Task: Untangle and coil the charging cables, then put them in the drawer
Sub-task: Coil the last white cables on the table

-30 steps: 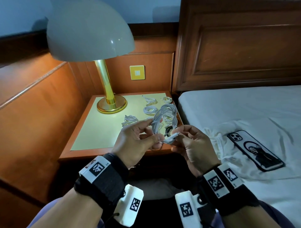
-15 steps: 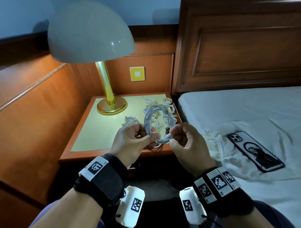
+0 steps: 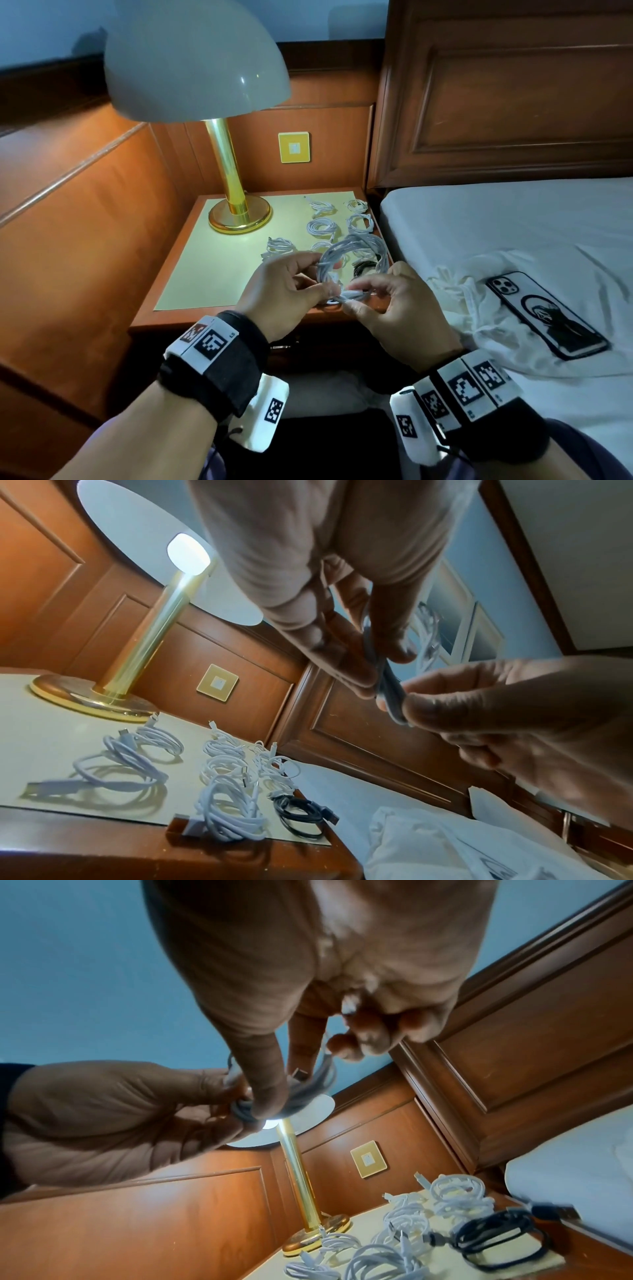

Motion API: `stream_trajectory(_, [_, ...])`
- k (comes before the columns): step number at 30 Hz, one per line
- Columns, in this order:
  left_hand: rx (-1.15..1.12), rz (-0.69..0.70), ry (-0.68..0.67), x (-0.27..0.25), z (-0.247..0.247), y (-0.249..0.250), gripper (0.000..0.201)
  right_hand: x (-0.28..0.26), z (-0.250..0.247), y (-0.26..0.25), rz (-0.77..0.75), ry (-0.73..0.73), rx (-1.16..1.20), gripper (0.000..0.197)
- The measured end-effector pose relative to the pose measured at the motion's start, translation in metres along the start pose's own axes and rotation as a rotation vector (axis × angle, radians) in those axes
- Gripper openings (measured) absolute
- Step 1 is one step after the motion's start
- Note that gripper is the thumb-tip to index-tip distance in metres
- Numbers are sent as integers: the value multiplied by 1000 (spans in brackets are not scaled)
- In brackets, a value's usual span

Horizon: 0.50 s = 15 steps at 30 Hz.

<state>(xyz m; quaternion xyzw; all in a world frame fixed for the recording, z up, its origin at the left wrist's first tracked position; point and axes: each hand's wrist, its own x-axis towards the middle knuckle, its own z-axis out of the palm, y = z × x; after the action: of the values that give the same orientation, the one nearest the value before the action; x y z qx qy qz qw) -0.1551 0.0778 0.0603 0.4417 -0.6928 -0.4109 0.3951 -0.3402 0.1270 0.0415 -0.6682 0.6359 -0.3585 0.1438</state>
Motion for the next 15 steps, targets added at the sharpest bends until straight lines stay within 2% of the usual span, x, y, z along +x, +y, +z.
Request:
stream_trajectory(3, [-26,-38,10,1,2,2,24,0,2,-3,-16,72,-71,17])
stream_trajectory(8, [-163,-141,62,3,9,-2,19,-2,11,-1,-146,72,25,9])
stream_trajectory(11, [-447,-225,91,4,8,3,29,-2,15,-3,-224,138,25,15])
stream_trajectory(15, [-800,-352,94,0,6,16,27,-1,17,-4,-395,263,15,16])
